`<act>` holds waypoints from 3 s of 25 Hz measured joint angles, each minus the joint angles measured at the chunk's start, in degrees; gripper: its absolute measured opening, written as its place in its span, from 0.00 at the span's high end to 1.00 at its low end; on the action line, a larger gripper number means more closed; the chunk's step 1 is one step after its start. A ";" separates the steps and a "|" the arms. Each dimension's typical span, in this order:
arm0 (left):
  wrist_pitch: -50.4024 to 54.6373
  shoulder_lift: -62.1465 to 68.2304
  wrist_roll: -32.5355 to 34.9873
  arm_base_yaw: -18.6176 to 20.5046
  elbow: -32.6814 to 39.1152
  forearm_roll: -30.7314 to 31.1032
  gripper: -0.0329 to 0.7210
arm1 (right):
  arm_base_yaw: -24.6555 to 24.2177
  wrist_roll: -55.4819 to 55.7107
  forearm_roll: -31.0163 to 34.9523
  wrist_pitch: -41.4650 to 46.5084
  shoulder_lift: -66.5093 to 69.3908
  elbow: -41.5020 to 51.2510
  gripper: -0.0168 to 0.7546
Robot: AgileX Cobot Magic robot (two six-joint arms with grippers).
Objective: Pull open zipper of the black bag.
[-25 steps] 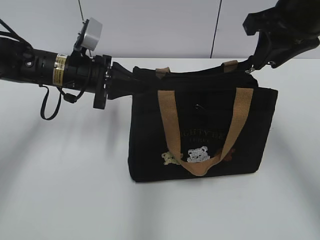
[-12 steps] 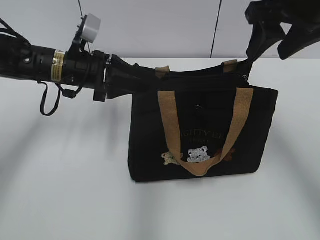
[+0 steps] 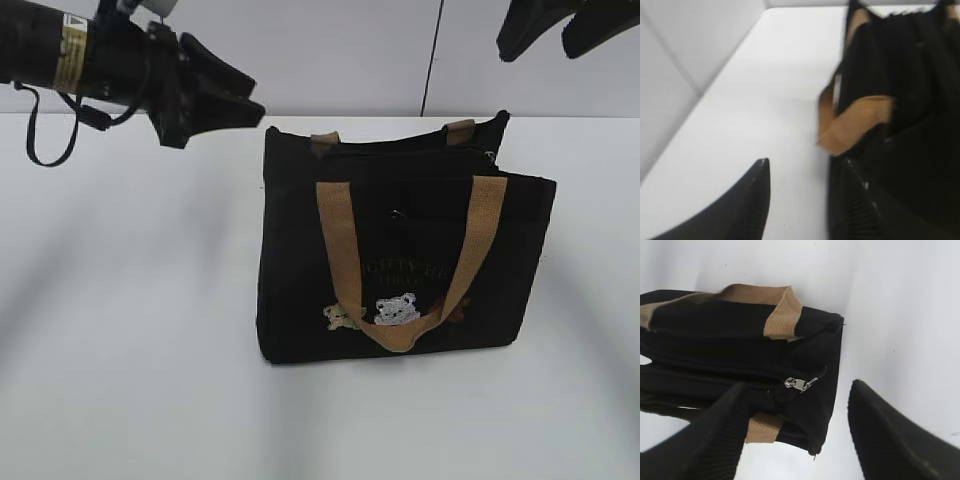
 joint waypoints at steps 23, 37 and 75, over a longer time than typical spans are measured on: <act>76.66 -3.37 -10.62 0.24 1.18 -53.07 0.50 | -0.01 -3.00 0.06 0.20 -3.02 -3.20 0.37; 119.43 -5.17 50.92 -0.26 -9.81 -100.76 0.55 | -0.65 -3.40 -0.36 0.36 -3.08 -3.32 0.37; 125.53 -90.81 54.80 6.65 34.11 -98.83 0.56 | -14.77 -11.91 8.25 0.49 -74.80 56.66 0.37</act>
